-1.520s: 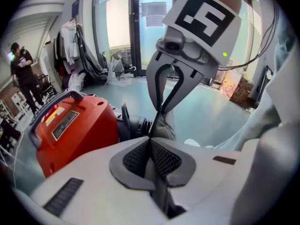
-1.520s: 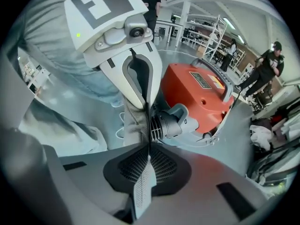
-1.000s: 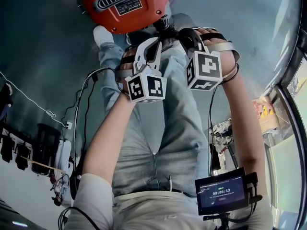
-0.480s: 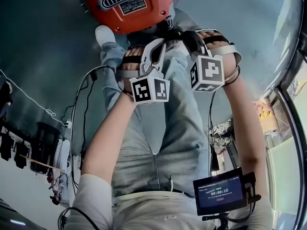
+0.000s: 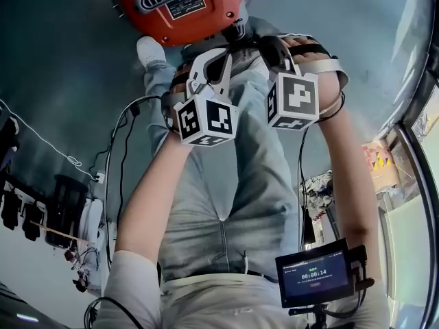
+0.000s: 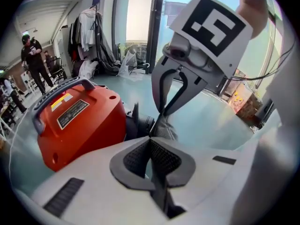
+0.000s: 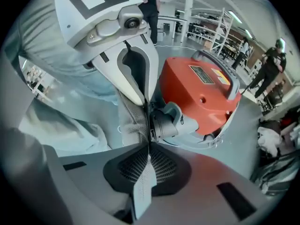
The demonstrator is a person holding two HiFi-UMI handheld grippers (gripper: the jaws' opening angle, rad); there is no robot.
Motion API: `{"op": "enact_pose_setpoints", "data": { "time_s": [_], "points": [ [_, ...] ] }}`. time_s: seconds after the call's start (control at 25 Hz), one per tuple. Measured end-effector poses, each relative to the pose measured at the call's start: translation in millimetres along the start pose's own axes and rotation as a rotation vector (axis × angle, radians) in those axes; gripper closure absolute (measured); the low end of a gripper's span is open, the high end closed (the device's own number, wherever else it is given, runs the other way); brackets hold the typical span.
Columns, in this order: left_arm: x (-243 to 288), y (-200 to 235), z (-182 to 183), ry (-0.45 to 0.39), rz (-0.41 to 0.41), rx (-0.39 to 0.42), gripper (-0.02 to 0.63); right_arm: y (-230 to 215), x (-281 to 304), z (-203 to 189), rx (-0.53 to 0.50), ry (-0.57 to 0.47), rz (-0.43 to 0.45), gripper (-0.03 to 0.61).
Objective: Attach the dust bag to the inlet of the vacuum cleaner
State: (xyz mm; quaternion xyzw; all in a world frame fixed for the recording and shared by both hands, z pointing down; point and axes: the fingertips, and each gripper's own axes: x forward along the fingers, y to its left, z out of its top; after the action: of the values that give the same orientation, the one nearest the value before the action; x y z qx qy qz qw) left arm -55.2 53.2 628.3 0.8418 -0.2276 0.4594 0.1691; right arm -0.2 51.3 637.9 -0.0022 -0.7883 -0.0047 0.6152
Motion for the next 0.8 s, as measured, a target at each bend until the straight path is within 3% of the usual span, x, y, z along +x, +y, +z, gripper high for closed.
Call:
{"op": "enact_pose_setpoints", "data": {
  "time_s": [0.16, 0.24, 0.32, 0.52, 0.72, 0.8],
  "points": [
    [-11.3, 4.6, 10.4, -0.007, 0.026, 0.026, 0.609, -3.6, 1.7, 1.9, 0.009, -0.022, 0.004, 0.556],
    [-14.5, 18.2, 23.0, -0.041, 0.063, -0.013, 0.611, -4.7, 4.6, 0.8, -0.010, -0.008, 0.007, 0.555],
    [-8.0, 30.4, 18.4, -0.018, 0.074, -0.078, 0.611, -5.2, 4.9, 2.3, -0.043, 0.012, 0.005, 0.555],
    [-10.9, 17.3, 5.5, -0.001, 0.000, -0.076, 0.611, -5.1, -0.7, 3.9, 0.021, -0.013, 0.008, 0.555],
    [-7.9, -6.4, -17.8, 0.049, -0.120, -0.111, 0.609, -6.3, -3.9, 11.0, -0.118, 0.028, -0.039, 0.555],
    [-2.0, -6.9, -22.6, 0.081, -0.149, -0.115, 0.607, -6.2, -3.0, 6.8, -0.045, -0.006, -0.019, 0.555]
  ]
}}
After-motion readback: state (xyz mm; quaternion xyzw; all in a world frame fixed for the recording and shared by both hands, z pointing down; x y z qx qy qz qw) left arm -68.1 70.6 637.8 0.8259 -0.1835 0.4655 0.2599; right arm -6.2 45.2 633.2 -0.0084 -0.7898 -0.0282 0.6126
